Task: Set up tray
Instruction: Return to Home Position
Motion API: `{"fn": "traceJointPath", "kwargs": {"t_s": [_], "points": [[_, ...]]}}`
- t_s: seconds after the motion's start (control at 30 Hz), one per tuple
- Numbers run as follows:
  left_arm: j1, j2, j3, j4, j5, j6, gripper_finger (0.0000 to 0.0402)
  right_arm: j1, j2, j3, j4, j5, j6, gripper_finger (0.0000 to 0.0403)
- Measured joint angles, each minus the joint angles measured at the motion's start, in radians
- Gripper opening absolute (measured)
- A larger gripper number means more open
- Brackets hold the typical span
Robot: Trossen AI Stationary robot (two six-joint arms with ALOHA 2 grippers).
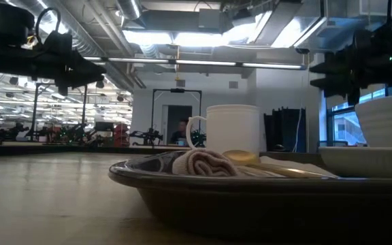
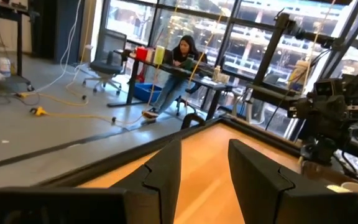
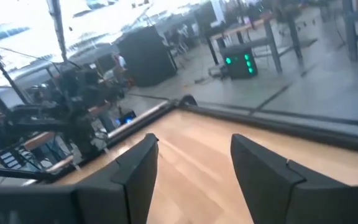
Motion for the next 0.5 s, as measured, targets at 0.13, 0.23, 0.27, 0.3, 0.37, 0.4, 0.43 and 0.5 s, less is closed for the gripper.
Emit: {"fn": "traceJointPath", "kwargs": {"t_s": [0.13,0.23,0.27,0.3,0.37,0.4,0.43,0.5], "points": [[0.0,-0.013,0.0,-0.025,0.005,-0.007,0.0127,0.0,-0.003,-0.01,0.015,0.003,-0.002,0.0204],[0.0,-0.037,0.0,-0.045,0.008,-0.017,0.0127,0.0,-0.002,-0.01,0.009,0.027,-0.01,0.0204],[0.0,-0.049,0.0,-0.055,0.008,-0.02,0.0127,0.0,-0.002,-0.01,0.01,0.028,-0.018,0.0204],[0.0,-0.065,0.0,-0.069,0.008,-0.025,0.0127,0.0,-0.002,-0.01,0.009,0.028,-0.023,0.0204],[0.0,-0.102,0.0,-0.109,0.008,-0.032,0.0127,0.0,-0.002,-0.01,0.009,0.028,-0.024,0.0204],[0.0,-0.124,0.0,-0.134,0.004,-0.033,0.0127,0.0,-0.002,-0.01,0.009,0.027,-0.028,0.0204],[0.0,-0.145,0.0,-0.155,-0.001,-0.034,0.0127,0.0,-0.002,-0.01,0.009,0.027,-0.031,0.0204],[0.0,-0.192,0.0,-0.201,-0.008,-0.038,0.0127,0.0,-0.002,-0.01,0.009,0.027,-0.035,0.0204]]}}
